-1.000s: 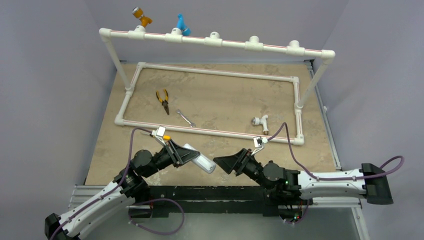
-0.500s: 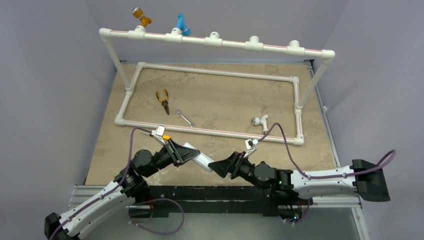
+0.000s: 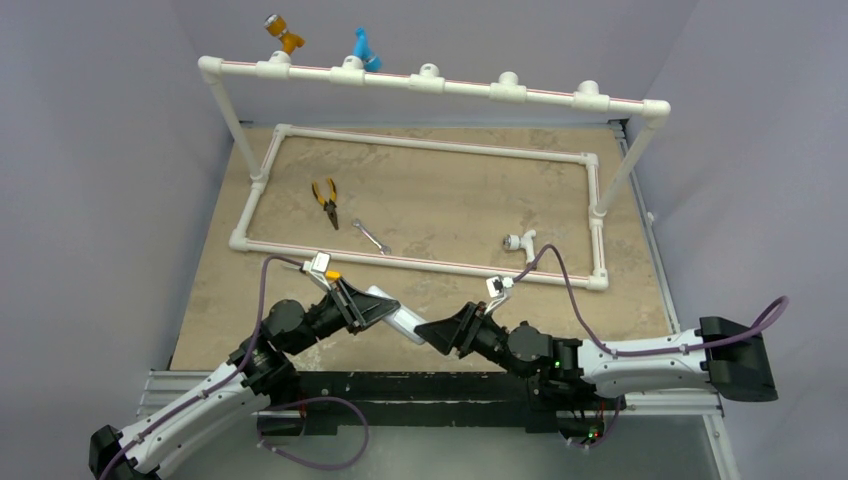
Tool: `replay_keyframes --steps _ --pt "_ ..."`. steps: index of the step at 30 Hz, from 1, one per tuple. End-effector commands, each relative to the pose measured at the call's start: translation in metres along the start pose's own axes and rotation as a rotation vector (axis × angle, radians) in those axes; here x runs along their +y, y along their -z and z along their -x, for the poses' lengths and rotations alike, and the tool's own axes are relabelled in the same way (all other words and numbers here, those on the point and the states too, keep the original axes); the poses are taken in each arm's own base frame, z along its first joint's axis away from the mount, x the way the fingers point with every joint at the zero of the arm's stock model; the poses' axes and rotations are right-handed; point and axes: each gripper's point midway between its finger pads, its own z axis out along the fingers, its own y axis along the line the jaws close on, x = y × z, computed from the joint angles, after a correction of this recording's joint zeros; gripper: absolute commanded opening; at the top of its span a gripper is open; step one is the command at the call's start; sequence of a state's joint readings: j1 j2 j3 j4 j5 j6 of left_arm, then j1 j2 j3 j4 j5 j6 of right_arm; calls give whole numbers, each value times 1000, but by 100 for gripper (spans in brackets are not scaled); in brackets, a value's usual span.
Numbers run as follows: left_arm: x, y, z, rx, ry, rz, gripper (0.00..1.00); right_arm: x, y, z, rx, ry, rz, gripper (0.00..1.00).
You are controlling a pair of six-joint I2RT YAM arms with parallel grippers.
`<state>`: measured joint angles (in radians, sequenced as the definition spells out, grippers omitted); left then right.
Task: Load the batteries into the remote control
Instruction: Load the battery cover into the remote control.
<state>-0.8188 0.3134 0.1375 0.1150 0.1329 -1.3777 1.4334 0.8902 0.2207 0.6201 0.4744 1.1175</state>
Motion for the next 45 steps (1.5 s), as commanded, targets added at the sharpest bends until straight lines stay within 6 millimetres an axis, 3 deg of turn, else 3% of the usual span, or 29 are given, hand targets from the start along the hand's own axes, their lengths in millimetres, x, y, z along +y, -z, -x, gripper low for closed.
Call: replay_keyframes --steps 1,7,14,17,19,24,29,38,45 --pt "-19 1 5 -21 3 -76 0 26 -2 9 -23 -36 72 56" --pt "-19 2 4 -20 2 -78 0 26 -5 5 -11 -30 65 50" --pt "-19 3 5 -25 2 -79 0 20 -9 0 8 -9 26 25" --pt "-19 4 5 -25 2 -77 0 18 -10 -1 8 -12 15 23" --pt "-19 4 5 -25 1 -77 0 18 -10 -1 9 -11 16 26" --pt "-19 4 5 -27 1 -78 0 25 -8 3 -3 -1 45 60" --pt "-24 4 6 -25 0 -90 0 36 -6 14 -54 -27 108 71" --pt "-30 5 6 -22 12 -111 0 53 -15 9 -42 -25 171 73" --pt "-27 5 5 -23 13 -109 0 60 -19 2 -31 -47 221 57"
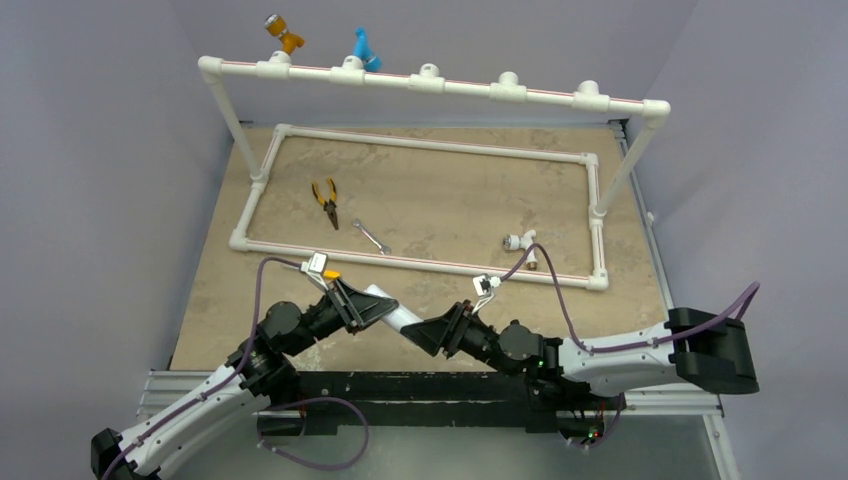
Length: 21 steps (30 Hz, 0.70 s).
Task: Load the batteries into the remote control
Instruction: Load the battery cover into the remote control.
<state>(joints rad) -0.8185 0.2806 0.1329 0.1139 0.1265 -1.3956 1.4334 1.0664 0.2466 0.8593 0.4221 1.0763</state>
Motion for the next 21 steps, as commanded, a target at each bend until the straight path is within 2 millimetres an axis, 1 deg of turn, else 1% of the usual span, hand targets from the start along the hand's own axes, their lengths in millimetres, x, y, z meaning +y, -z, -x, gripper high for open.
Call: replay_keyframes --steps 1,7,9,15,16,17,19,20,21 --pt "-21 2 3 -12 -2 -84 0 38 -6 12 -41 -47 127 53" --pt "-21 2 3 -8 -1 -84 0 40 -12 9 -31 -41 117 33" --pt "-21 3 3 -9 -2 -82 0 41 -12 9 -30 -35 118 28" --pt "-18 5 3 -14 -3 -82 0 39 -10 10 -31 -23 111 25" --pt "-18 5 3 -15 -3 -82 0 39 -10 10 -31 -22 111 26" --pt "-18 6 2 -13 -2 -83 0 39 -10 11 -34 -22 112 31" --pt "-19 5 2 -12 -2 -85 0 40 -9 12 -38 -20 112 47" --pt "-19 5 2 -10 -2 -85 0 39 -9 13 -40 -20 110 54" --pt "-20 5 2 -9 -5 -86 0 39 -8 14 -43 -20 111 58"
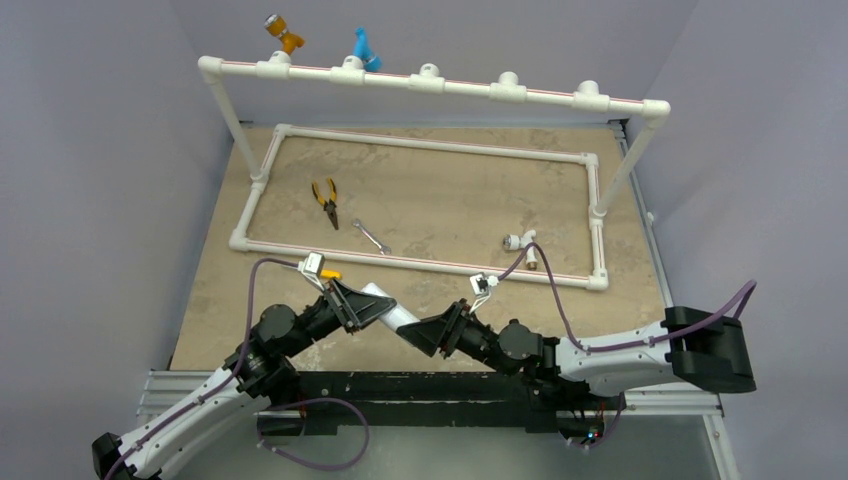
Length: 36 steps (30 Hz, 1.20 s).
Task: Load the batteries into the remote control
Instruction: Load the battery cover into the remote control, then turn over the remote control at the center of the board.
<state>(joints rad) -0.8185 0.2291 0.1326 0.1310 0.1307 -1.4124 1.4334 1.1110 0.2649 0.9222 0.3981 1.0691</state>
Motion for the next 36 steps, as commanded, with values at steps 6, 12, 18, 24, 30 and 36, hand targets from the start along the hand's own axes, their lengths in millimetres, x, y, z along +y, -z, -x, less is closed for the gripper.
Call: replay_keyframes --steps 6,12,18,24,30,36 --pt "-4 0 0 1 -19 -25 0 29 -3 20 -69 -25 73 56" --pt "-4 0 0 2 -20 -25 0 28 -3 19 -67 -32 71 35" --pt "-4 1 -1 5 -23 -28 0 26 -3 17 -62 -32 66 22" --pt "-3 0 -1 14 -50 -6 39 24 -4 15 -53 14 64 7" --pt "-1 2 -2 25 -80 41 67 25 1 20 -37 136 39 0" --pt "11 10 -1 30 -116 136 80 11 11 39 -11 331 -144 0"
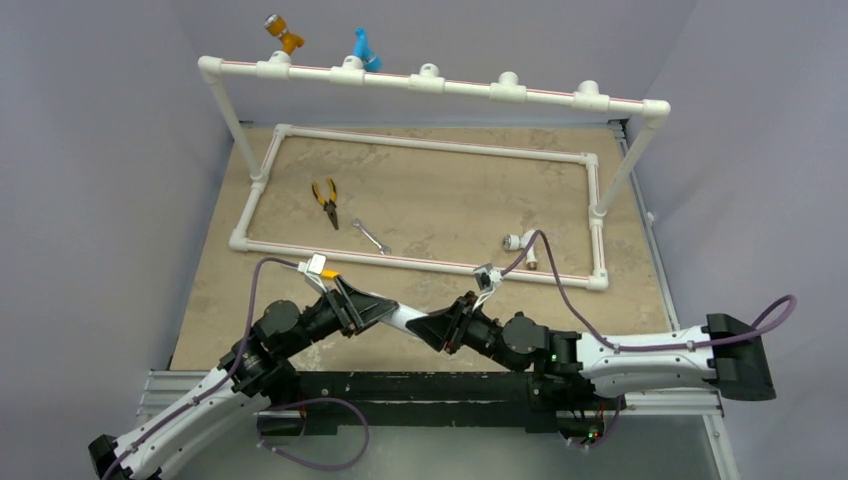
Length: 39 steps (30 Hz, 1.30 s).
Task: Load the batteries into the remote control
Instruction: Turn over the remote control at the center of the board.
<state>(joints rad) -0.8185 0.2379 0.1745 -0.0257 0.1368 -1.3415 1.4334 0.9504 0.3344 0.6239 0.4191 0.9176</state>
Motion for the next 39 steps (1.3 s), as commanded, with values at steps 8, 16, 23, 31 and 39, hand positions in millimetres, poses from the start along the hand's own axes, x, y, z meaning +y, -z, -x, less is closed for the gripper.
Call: replay_keyframes --steps 8,16,23,31,39 --pt "13 31 15 -34 -162 220 85 -49 24 58 25 513 -480 0" --pt "11 39 18 -31 -226 255 84 -92 70 94 240 935 -1044 0" --pt "20 44 22 -41 -249 309 84 -108 89 88 426 1102 -1295 0" --pt "41 60 36 -113 -289 427 86 -127 87 61 547 1179 -1368 0" --pt "51 84 58 -215 -299 572 88 -146 85 28 610 1093 -1316 0"
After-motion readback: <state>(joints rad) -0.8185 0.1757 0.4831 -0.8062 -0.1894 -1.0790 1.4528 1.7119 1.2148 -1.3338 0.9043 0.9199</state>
